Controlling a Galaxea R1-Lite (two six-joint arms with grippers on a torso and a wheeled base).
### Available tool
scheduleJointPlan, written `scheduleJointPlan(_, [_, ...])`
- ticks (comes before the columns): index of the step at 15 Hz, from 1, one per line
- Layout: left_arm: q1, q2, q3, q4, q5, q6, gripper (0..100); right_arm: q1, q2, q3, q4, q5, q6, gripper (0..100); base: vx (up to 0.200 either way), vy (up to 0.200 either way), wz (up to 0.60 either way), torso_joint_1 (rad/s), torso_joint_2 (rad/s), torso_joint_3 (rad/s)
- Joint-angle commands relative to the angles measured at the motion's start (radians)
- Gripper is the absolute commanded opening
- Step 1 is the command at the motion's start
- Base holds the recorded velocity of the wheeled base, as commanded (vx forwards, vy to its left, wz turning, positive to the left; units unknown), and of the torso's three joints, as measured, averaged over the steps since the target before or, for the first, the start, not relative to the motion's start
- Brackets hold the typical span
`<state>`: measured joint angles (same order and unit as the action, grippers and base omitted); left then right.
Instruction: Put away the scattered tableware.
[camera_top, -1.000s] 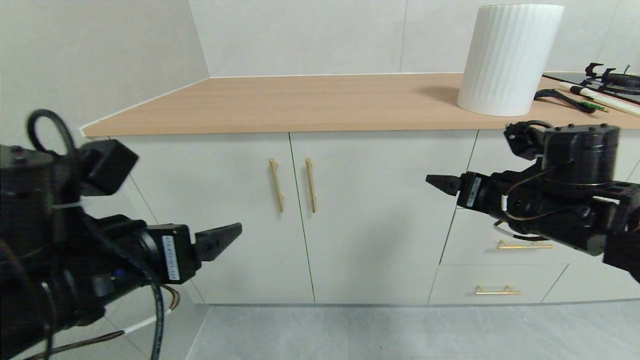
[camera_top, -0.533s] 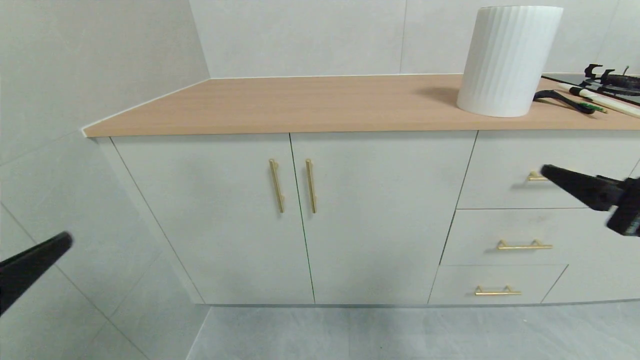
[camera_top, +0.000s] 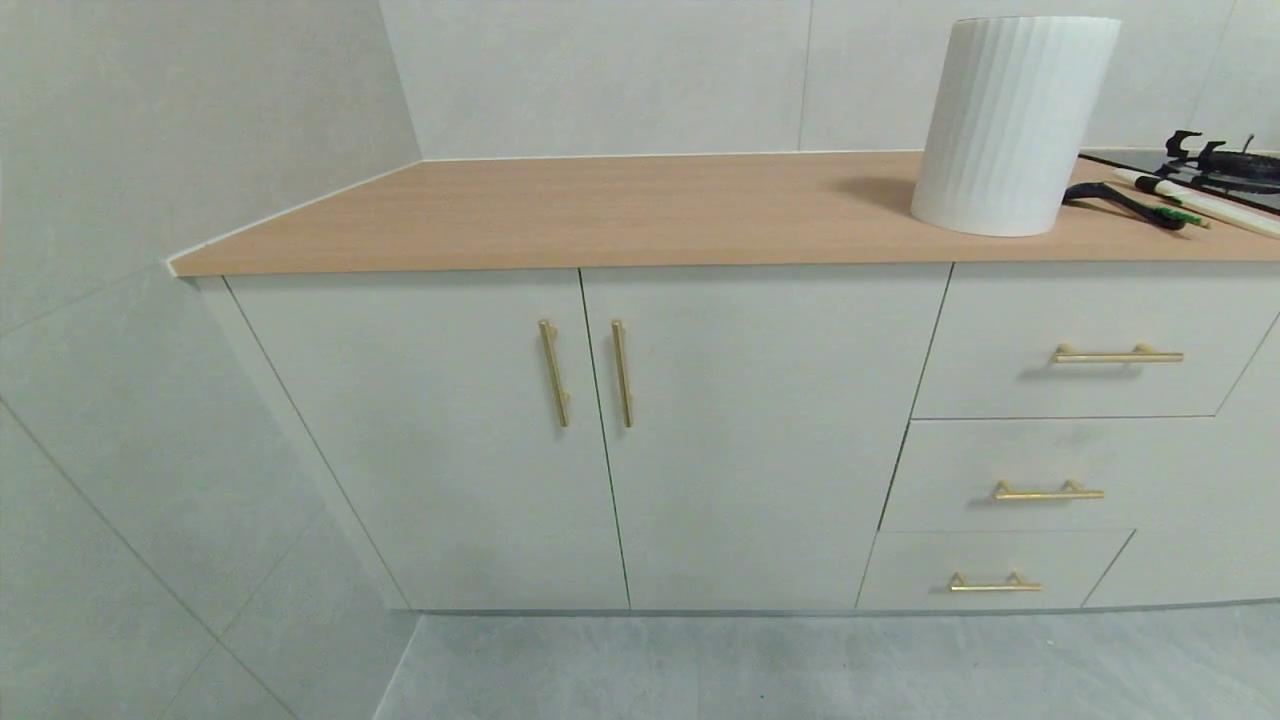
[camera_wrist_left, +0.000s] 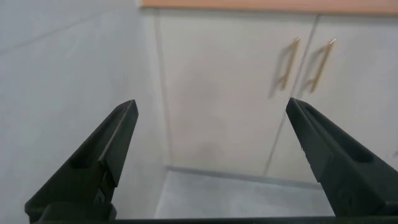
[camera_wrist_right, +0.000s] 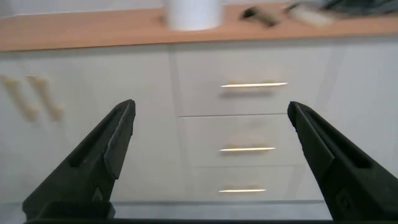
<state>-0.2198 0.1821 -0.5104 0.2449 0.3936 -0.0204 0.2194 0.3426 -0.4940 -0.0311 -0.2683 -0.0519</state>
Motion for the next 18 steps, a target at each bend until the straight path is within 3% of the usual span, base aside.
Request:
scheduleJointPlan(1, [0.057, -0.084, 0.006, 0.016, 0.017, -0.047, 100, -0.156, -0.26, 0.054, 0.123, 0.021, -0.065, 100, 0.0, 0.0, 0.0, 0.0, 0.0, 0.0])
scheduleJointPlan(2, [0.085, -0.084, 0.013, 0.017, 0.016, -0.059, 100, -0.221, -0.31, 0.074, 0.129, 0.038, -0.066, 100, 0.0, 0.0, 0.0, 0.0, 0.0, 0.0])
scheduleJointPlan(3, [0.115, -0.084, 0.03, 0.014, 0.017, -0.072, 100, -0.225, -0.333, 0.1, 0.134, 0.057, -0.068, 100, 0.0, 0.0, 0.0, 0.0, 0.0, 0.0])
scheduleJointPlan(4, [0.174, -0.101, 0.052, 0.017, 0.011, -0.069, 100, -0.222, -0.341, 0.146, 0.123, 0.029, -0.068, 100, 0.0, 0.0, 0.0, 0.0, 0.0, 0.0])
scheduleJointPlan(5, [0.195, -0.124, 0.067, 0.017, 0.004, -0.065, 100, -0.222, -0.341, 0.166, 0.117, 0.004, -0.065, 100, 0.0, 0.0, 0.0, 0.0, 0.0, 0.0])
scheduleJointPlan(6, [0.22, -0.182, 0.144, 0.014, -0.048, -0.004, 100, -0.222, -0.343, 0.246, 0.094, -0.009, -0.059, 100, 0.0, 0.0, 0.0, 0.0, 0.0, 0.0])
scheduleJointPlan(9, [0.221, -0.182, 0.359, -0.081, -0.067, 0.017, 100, -0.221, -0.343, 0.494, -0.066, 0.155, -0.057, 100, 0.0, 0.0, 0.0, 0.0, 0.0, 0.0])
scheduleJointPlan(11, [0.221, -0.182, 0.467, -0.18, -0.124, 0.02, 100, -0.221, -0.343, 0.491, -0.009, 0.228, -0.037, 100, 0.0, 0.0, 0.0, 0.0, 0.0, 0.0])
scheduleJointPlan(12, [0.221, -0.182, 0.494, -0.253, -0.193, 0.019, 100, -0.221, -0.343, 0.489, -0.006, 0.281, -0.023, 100, 0.0, 0.0, 0.0, 0.0, 0.0, 0.0])
scheduleJointPlan(15, [0.221, -0.182, 0.51, -0.254, -0.346, 0.017, 100, -0.213, -0.329, 0.493, 0.03, 0.324, -0.022, 100, 0.0, 0.0, 0.0, 0.0, 0.0, 0.0])
scheduleJointPlan(18, [0.221, -0.182, 0.51, -0.248, -0.371, 0.023, 100, -0.215, -0.343, 0.493, 0.03, 0.324, 0.006, 100, 0.0, 0.0, 0.0, 0.0, 0.0, 0.0])
